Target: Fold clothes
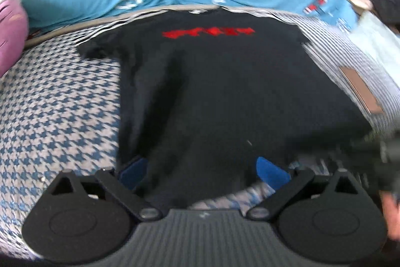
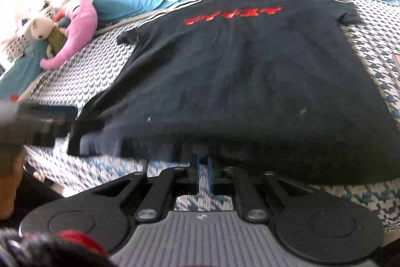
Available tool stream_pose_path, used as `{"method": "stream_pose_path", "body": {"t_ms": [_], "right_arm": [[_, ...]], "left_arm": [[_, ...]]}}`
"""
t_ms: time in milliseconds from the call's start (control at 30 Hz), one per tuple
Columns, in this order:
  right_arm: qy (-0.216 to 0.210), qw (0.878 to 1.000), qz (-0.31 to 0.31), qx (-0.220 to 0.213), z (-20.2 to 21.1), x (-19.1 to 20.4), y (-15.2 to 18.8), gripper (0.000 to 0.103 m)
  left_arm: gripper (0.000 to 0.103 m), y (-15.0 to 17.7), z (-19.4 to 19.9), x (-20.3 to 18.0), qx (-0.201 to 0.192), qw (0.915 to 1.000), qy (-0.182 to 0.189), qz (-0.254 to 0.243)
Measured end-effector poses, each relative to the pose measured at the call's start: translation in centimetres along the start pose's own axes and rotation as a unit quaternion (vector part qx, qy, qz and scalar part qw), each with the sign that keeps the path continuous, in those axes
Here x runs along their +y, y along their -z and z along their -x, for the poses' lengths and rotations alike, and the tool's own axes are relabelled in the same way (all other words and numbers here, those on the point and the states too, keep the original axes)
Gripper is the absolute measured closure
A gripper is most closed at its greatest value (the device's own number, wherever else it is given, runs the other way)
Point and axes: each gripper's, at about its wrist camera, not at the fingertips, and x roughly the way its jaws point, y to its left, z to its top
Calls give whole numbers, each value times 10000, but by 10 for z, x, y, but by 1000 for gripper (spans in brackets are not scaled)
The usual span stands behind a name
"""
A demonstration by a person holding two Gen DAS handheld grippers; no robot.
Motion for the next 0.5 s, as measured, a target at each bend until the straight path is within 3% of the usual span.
{"method": "stream_pose_path", "body": {"t_ms": [133, 267, 433, 500], "right_arm": [[-64, 9994, -249, -229, 3, -7, -9, 94], [-114, 9985, -404, -338, 3, -11, -15, 94], [-64, 9990, -132, -419, 12, -7, -15, 93], [-65, 9991, 75, -404, 14, -4, -12, 87]], "left_arm": [[4, 14, -1, -21, 134, 9987, 21, -488], [4, 21, -18, -30, 323, 9955, -390, -806], [4, 18, -28, -13, 420, 9965, -636, -343], [4, 15, -28, -7, 354, 9963, -749, -207]]}}
